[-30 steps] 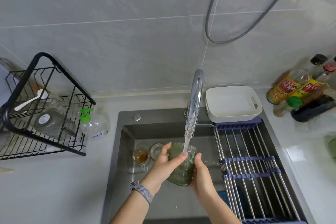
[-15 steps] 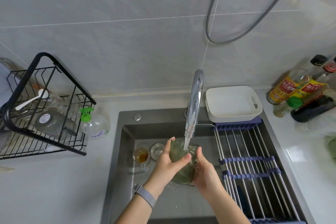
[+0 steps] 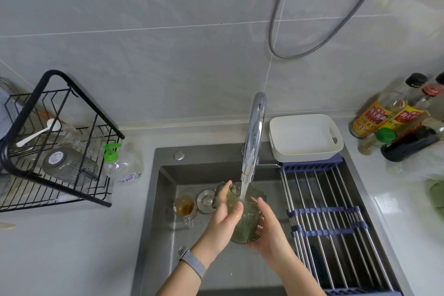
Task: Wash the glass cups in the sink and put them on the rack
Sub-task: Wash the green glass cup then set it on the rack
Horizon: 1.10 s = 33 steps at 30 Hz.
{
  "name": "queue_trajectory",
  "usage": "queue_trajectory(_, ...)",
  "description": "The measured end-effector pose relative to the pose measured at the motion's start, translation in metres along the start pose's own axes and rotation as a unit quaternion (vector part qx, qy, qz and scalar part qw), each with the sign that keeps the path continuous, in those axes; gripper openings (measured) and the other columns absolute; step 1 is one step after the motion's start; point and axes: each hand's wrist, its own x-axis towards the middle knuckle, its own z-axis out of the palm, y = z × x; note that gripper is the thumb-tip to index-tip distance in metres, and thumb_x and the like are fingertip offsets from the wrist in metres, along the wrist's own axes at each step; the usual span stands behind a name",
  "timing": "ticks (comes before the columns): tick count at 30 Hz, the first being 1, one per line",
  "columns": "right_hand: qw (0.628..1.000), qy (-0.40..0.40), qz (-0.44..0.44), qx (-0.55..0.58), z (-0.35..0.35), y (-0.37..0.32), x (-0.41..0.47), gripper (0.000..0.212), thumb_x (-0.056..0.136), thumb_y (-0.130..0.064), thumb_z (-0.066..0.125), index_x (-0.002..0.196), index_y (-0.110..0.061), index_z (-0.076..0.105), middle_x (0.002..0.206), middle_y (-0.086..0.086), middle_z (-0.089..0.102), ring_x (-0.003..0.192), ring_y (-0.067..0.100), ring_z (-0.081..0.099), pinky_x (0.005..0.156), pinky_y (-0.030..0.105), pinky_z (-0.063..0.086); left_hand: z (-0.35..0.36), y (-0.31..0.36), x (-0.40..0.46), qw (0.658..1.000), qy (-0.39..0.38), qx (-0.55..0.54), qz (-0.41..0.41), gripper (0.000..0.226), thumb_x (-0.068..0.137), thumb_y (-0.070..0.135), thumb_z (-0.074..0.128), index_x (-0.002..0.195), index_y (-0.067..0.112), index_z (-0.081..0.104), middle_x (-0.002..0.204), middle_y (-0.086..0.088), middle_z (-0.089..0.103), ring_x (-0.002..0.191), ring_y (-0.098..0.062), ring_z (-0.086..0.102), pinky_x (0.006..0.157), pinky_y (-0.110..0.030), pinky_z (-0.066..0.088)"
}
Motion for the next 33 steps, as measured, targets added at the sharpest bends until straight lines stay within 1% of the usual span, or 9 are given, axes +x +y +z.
queue_trajectory(3, 0.999, -0.037, -0.003, -0.038, -0.008, 0.001, 0.000, 0.055, 0.070, -0.040, 0.080, 0.119, -0.028, 0.062, 0.115, 0.001, 0.070, 0.108, 0.025, 0.065, 0.092, 0.062, 0.048, -0.006, -0.005, -0.004, 0.999, -0.028, 0.030, 0.018, 0.062, 0.094, 0.037, 0.052, 0.143, 0.041, 0.015, 0.145, 0.027, 0.022, 0.119, 0.035, 0.023, 0.100, -0.002, 0.027)
queue_trajectory(7, 0.992, -0.089, -0.039, -0.078, -0.009, 0.000, -0.003, 0.097, 0.051, -0.043, 0.091, 0.135, -0.023, 0.046, 0.124, -0.001, 0.066, 0.115, 0.023, 0.063, 0.097, 0.052, 0.050, -0.020, -0.005, -0.007, 0.996, -0.045, 0.059, 0.041, 0.075, 0.087, 0.033, 0.068, 0.146, 0.036, 0.021, 0.149, 0.022, 0.032, 0.137, 0.009, 0.031, 0.111, -0.015, 0.030)
queue_trajectory(10, 0.987, -0.106, -0.053, -0.106, -0.005, 0.002, -0.005, 0.084, 0.062, -0.042, 0.083, 0.135, -0.023, 0.046, 0.126, 0.000, 0.065, 0.116, 0.021, 0.062, 0.092, 0.043, 0.053, -0.032, -0.004, -0.004, 0.990, -0.070, 0.108, 0.056, 0.097, 0.076, 0.042, 0.078, 0.149, 0.036, 0.015, 0.150, 0.017, 0.034, 0.139, 0.001, 0.033, 0.113, -0.021, 0.029)
queue_trajectory(13, 0.983, -0.126, -0.034, -0.127, -0.002, 0.003, -0.005, 0.073, 0.068, -0.056, 0.076, 0.132, -0.028, 0.053, 0.129, -0.001, 0.063, 0.120, 0.020, 0.059, 0.100, 0.051, 0.048, -0.037, -0.005, -0.001, 0.987, -0.038, 0.151, 0.040, 0.114, 0.060, 0.050, 0.087, 0.147, 0.045, 0.014, 0.145, 0.019, 0.041, 0.133, 0.005, 0.039, 0.114, -0.025, 0.032)
queue_trajectory(18, 0.988, -0.018, -0.050, -0.145, -0.006, -0.024, 0.006, 0.066, 0.081, -0.060, 0.053, 0.139, -0.030, 0.046, 0.144, -0.004, 0.049, 0.127, 0.016, 0.049, 0.106, 0.045, 0.040, -0.035, -0.012, -0.005, 0.983, 0.035, 0.172, 0.043, 0.098, 0.056, 0.045, 0.088, 0.132, 0.054, 0.026, 0.133, 0.028, 0.045, 0.122, 0.014, 0.043, 0.102, -0.007, 0.035)
queue_trajectory(23, 0.994, 0.058, -0.055, 0.078, -0.024, -0.075, 0.028, 0.056, 0.096, -0.026, 0.047, 0.148, -0.012, 0.030, 0.148, 0.012, 0.041, 0.136, 0.031, 0.039, 0.110, 0.050, 0.034, -0.032, -0.015, -0.007, 0.979, 0.086, 0.167, 0.073, 0.096, 0.055, 0.033, 0.091, 0.132, 0.045, 0.036, 0.128, 0.024, 0.052, 0.117, 0.016, 0.046, 0.093, 0.001, 0.033)
queue_trajectory(29, 0.980, 0.051, -0.033, 0.187, -0.024, -0.094, 0.034, 0.056, 0.095, -0.022, 0.045, 0.143, 0.004, 0.034, 0.136, 0.021, 0.048, 0.136, 0.031, 0.038, 0.111, 0.049, 0.033, -0.035, -0.014, -0.002, 0.979, 0.114, 0.158, 0.064, 0.099, 0.052, 0.040, 0.091, 0.134, 0.047, 0.036, 0.128, 0.026, 0.050, 0.117, 0.015, 0.046, 0.091, 0.002, 0.035)
queue_trajectory(31, 0.979, 0.049, -0.041, 0.196, -0.026, -0.095, 0.036, 0.067, 0.083, -0.023, 0.060, 0.140, 0.004, 0.038, 0.133, 0.021, 0.051, 0.132, 0.032, 0.042, 0.111, 0.049, 0.033, -0.035, -0.014, -0.002, 0.979, 0.110, 0.159, 0.062, 0.099, 0.052, 0.040, 0.090, 0.134, 0.048, 0.035, 0.129, 0.026, 0.049, 0.117, 0.015, 0.046, 0.091, 0.002, 0.034)
queue_trajectory(33, 0.978, 0.040, -0.061, 0.193, -0.031, -0.097, 0.038, 0.098, 0.044, -0.026, 0.087, 0.130, 0.004, 0.049, 0.129, 0.020, 0.057, 0.126, 0.031, 0.049, 0.111, 0.049, 0.032, -0.035, -0.013, -0.003, 0.979, 0.106, 0.164, 0.060, 0.099, 0.054, 0.040, 0.090, 0.134, 0.049, 0.033, 0.130, 0.027, 0.048, 0.118, 0.015, 0.045, 0.094, -0.001, 0.034)
